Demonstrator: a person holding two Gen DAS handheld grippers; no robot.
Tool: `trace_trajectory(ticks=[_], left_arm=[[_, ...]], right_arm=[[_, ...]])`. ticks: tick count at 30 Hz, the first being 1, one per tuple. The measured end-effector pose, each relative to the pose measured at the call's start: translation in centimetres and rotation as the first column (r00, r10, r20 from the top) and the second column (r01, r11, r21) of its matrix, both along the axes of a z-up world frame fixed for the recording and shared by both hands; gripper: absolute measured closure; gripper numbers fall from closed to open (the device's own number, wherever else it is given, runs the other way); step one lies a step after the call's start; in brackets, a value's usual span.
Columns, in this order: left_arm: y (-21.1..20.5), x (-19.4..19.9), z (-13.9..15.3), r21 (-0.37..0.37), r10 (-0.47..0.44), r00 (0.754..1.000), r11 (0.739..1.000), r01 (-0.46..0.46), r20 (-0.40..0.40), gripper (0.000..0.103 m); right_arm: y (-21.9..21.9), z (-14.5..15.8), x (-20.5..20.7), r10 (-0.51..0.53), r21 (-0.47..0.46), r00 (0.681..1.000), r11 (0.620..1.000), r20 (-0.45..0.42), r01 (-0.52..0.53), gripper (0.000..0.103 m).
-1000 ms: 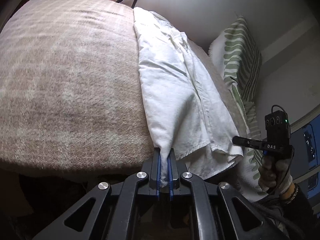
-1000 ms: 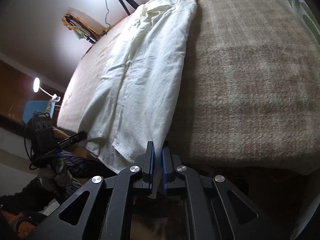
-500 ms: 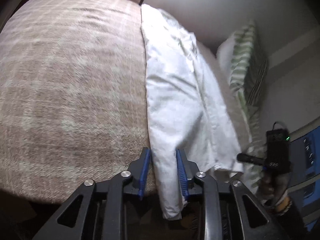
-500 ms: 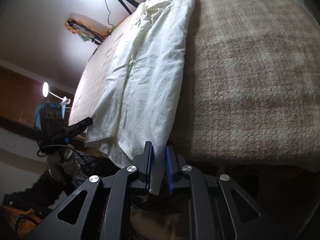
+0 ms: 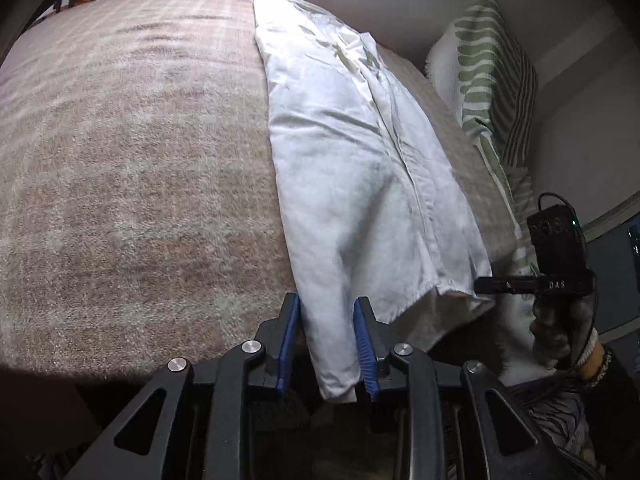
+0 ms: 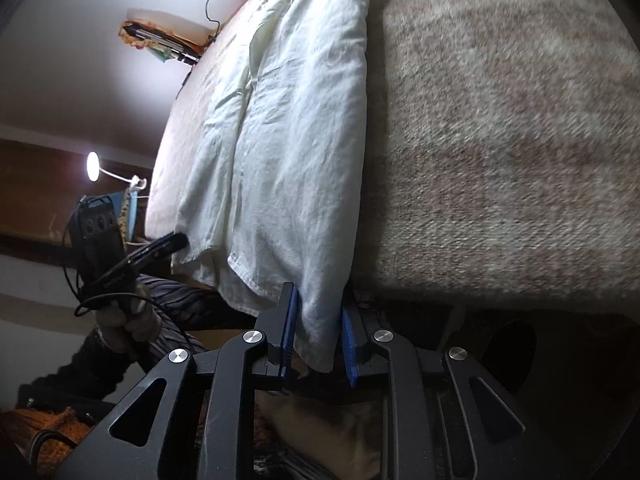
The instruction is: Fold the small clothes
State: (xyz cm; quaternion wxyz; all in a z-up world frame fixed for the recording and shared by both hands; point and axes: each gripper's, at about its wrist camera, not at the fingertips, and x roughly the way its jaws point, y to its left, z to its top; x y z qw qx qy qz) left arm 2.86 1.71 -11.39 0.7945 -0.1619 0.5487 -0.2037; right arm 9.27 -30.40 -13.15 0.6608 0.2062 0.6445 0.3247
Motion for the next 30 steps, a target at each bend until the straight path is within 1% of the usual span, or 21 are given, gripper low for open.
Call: trace_trajectory(ticks=[1, 2, 3, 4, 6, 11, 15, 16, 19, 22, 24, 26, 30], left_arm=[[0.0, 0.0, 0.0, 0.001, 0.013, 1.000, 1.000, -0.013, 0.002, 0.083], [0.0, 0.0, -0.1, -0.007, 0.014, 1.000, 1.000, -0.014, -0.006, 0.084], [0.1, 0.1, -0.2, -0.033, 0.017, 1.000, 0.999, -0.017, -0.018, 0.089], [0.6, 0.2, -0.2, -0.081, 0.028, 0.999, 0.996, -0.030, -0.030, 0.094], [1.1, 0.5, -0.1, -0.129, 0.042, 0.998, 0.990, -0.049, -0.055, 0.097], [1.3, 1.2, 1.7, -0.174, 0.033, 0.998, 0.984, -0.040, -0.045, 0.099], [1.5, 2.6, 4.0, -0.198, 0.028, 1.000, 0.980, -0.030, -0.013, 0.099], [1.5, 3.3, 4.6, -0.218, 0.063, 0.998, 0.974, -0.064, -0.010, 0.099], [1.7, 5.5, 6.0, -0.229, 0.085, 0.996, 0.970, -0.080, 0.013, 0.099], [1.6, 8.1, 6.6, -0.232, 0.104, 0.994, 0.968, -0.095, 0.027, 0.099], [1.5, 9.7, 6.4, -0.238, 0.123, 0.992, 0.965, -0.114, 0.025, 0.099], [1.5, 11.1, 6.3, -0.221, 0.149, 0.988, 0.966, -0.137, 0.036, 0.099], [1.0, 13.7, 5.4, -0.198, 0.167, 0.985, 0.967, -0.158, 0.031, 0.099]], right_arm=[[0.1, -0.1, 0.0, -0.001, 0.008, 1.000, 1.000, -0.007, 0.001, 0.083], [0.2, 0.0, 0.0, -0.001, 0.020, 1.000, 1.000, -0.006, 0.001, 0.088], [0.3, 0.2, -0.1, 0.000, 0.029, 1.000, 1.000, -0.001, 0.000, 0.092], [0.4, 0.6, -0.1, -0.003, 0.043, 1.000, 0.999, 0.009, 0.002, 0.094], [0.3, 1.4, -0.1, -0.018, 0.079, 1.000, 0.997, 0.024, 0.016, 0.095], [-0.3, 3.5, 0.3, -0.072, 0.154, 0.995, 0.986, 0.071, 0.061, 0.096], [-1.0, 4.8, 1.3, -0.140, 0.236, 0.986, 0.965, 0.091, 0.116, 0.096], [-1.0, 5.2, 1.7, -0.153, 0.250, 0.983, 0.960, 0.100, 0.124, 0.096], [-1.1, 6.4, 3.3, -0.189, 0.270, 0.972, 0.952, 0.138, 0.147, 0.096], [-0.9, 7.2, 5.2, -0.224, 0.272, 0.960, 0.946, 0.166, 0.174, 0.096], [-0.7, 7.2, 6.7, -0.249, 0.270, 0.954, 0.942, 0.168, 0.198, 0.096], [-0.7, 7.2, 8.1, -0.269, 0.263, 0.949, 0.939, 0.164, 0.221, 0.096], [0.1, 6.4, 11.1, -0.296, 0.216, 0.939, 0.942, 0.173, 0.257, 0.096]])
